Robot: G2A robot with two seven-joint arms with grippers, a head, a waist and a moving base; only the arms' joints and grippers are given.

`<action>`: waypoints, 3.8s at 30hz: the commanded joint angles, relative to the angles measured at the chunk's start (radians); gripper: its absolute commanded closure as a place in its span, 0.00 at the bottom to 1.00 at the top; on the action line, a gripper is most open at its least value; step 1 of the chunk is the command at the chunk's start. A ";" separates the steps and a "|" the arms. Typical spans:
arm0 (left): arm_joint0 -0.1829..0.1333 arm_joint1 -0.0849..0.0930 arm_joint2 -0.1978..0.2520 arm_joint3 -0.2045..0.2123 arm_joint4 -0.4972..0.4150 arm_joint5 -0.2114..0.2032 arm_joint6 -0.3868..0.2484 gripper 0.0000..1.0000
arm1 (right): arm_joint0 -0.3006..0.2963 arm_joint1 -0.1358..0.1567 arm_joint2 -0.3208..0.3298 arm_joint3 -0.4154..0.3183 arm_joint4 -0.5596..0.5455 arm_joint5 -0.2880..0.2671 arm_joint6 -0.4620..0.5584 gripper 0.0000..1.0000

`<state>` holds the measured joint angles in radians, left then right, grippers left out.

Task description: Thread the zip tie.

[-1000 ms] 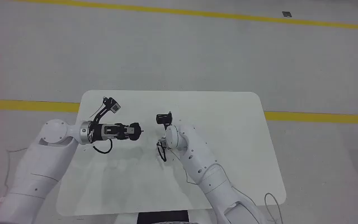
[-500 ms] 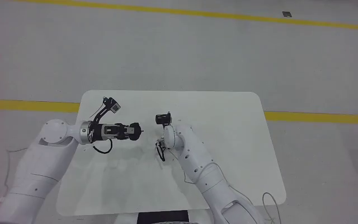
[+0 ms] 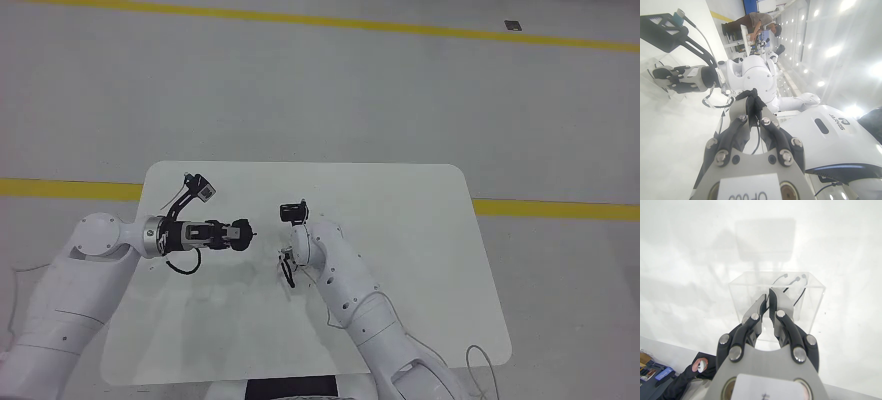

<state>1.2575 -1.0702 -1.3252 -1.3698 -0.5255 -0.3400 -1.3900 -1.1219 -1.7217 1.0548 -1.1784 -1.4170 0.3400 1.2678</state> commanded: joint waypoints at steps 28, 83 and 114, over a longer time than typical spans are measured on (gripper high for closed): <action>0.000 0.000 0.000 0.000 0.000 0.000 0.000 1.00 | -0.003 -0.040 0.023 0.036 -0.089 0.000 0.003 0.96; 0.000 0.000 0.000 0.000 0.000 0.000 0.000 1.00 | -0.348 0.032 0.334 -0.497 0.522 -0.335 -0.229 1.00; 0.000 0.000 0.000 0.000 0.000 0.000 0.000 1.00 | -0.645 0.079 0.197 -0.669 0.349 -0.569 -1.054 1.00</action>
<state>1.2575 -1.0702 -1.3252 -1.3698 -0.5255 -0.3400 -1.3900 -1.7668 -1.6428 1.2515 -1.8472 -1.0682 -0.2287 0.2141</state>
